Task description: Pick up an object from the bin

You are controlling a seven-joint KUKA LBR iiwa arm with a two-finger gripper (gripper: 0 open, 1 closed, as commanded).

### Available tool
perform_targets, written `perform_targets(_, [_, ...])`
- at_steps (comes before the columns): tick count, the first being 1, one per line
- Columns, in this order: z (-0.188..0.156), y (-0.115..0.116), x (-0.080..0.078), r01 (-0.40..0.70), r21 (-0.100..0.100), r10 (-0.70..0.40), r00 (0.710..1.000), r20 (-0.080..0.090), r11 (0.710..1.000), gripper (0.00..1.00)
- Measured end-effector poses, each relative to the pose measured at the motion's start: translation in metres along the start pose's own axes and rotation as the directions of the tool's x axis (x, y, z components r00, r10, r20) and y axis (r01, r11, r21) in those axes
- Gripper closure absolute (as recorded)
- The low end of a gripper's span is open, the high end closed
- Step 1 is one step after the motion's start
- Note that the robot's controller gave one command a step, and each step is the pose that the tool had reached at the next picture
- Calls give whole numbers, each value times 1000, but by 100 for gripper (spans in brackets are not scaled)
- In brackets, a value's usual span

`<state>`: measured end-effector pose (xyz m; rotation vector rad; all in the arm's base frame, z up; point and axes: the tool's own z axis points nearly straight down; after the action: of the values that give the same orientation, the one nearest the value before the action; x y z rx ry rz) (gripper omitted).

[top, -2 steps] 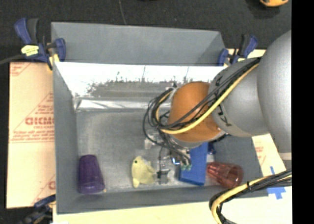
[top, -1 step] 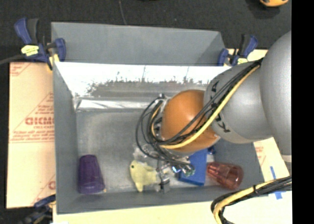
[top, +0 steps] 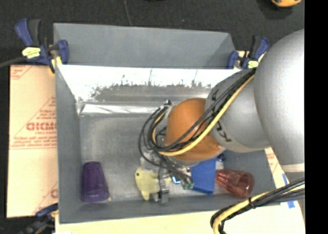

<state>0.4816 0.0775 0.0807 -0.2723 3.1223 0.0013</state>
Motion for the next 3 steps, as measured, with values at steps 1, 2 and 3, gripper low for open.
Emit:
perform_targets(1, [11, -29, 2, -124, 0, 124, 992, -4, 992, 100])
perform_targets(2, [11, -29, 2, -125, 0, 125, 992, -4, 992, 100])
perform_targets(3, [2, -29, 1, -126, 0, 126, 992, -2, 992, 100])
